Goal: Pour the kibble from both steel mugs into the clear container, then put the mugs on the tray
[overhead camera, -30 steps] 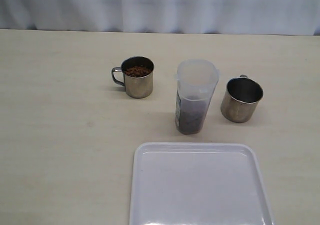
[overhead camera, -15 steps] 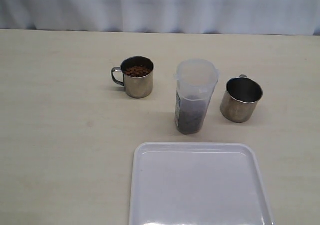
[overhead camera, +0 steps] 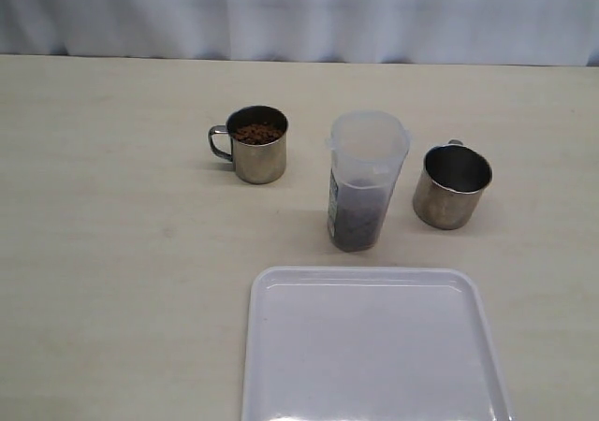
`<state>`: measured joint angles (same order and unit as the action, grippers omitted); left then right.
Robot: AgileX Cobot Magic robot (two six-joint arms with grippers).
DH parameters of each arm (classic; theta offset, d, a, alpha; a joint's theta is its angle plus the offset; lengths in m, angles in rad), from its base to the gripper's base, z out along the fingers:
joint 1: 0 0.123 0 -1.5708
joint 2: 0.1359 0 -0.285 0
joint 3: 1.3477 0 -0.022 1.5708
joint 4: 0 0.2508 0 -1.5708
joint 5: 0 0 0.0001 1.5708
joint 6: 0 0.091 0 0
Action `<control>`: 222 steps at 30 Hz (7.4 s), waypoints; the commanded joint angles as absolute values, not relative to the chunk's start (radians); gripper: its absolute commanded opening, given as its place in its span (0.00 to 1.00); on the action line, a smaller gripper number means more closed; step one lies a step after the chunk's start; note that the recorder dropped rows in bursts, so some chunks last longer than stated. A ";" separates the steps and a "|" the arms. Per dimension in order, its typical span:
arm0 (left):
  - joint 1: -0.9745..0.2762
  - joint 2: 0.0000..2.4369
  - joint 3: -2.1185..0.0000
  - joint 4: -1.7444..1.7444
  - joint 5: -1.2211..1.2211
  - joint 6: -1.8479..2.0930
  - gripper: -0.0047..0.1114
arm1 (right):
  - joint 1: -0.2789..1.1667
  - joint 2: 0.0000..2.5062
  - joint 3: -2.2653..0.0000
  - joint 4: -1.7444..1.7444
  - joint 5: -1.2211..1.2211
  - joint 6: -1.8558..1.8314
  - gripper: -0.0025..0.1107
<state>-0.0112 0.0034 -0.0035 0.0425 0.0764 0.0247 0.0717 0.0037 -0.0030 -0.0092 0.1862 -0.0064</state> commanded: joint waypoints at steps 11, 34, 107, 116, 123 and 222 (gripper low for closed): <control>-0.007 0.000 0.000 0.040 0.062 0.022 0.04 | 0.067 0.000 0.000 -0.007 0.192 -0.007 0.06; -0.007 0.000 0.000 0.040 0.062 0.022 0.04 | 0.166 0.000 0.000 -0.007 0.192 -0.007 0.06; -0.175 2.228 -1.024 1.035 -0.887 -0.337 0.62 | 0.166 0.000 0.000 -0.007 0.192 -0.007 0.06; -0.176 2.311 -1.111 1.088 -0.926 -0.349 0.62 | 0.166 0.000 0.000 -0.007 0.192 -0.007 0.06; -0.206 2.371 -1.180 1.105 -0.926 -0.356 0.62 | 0.166 0.000 0.000 -0.007 0.192 -0.007 0.06; -0.927 1.843 -1.216 1.687 0.560 -0.889 0.04 | 0.166 0.000 0.000 -0.007 0.192 -0.007 0.06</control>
<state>-0.9124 1.8369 -1.1942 1.6529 0.5266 -0.8891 0.1626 0.0037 -0.0030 -0.0092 0.1903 -0.0064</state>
